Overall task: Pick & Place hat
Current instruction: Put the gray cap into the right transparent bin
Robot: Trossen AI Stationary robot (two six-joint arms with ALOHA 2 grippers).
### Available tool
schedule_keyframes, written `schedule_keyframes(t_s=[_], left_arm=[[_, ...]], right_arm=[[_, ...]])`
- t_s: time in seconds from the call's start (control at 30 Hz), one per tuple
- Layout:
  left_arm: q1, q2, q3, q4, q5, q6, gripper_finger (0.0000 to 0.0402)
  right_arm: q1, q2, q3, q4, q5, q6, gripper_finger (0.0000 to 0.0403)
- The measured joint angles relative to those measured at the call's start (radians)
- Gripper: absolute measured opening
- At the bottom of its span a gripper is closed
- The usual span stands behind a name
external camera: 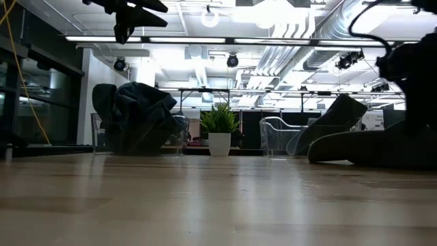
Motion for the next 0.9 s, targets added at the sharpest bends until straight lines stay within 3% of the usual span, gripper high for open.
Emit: schedule_keyframes(t_s=[0.37, 0.9], left_arm=[[0.0, 0.0, 0.0, 0.001, -0.001, 0.001, 0.0115], [0.0, 0.0, 0.0, 0.001, -0.001, 0.0, 0.0115]], right_arm=[[-0.201, 0.0, -0.011, 0.051, 0.013, -0.156, 0.0317], [-0.49, 0.111, -0.011, 0.208, -0.283, -0.415, 0.0316]])
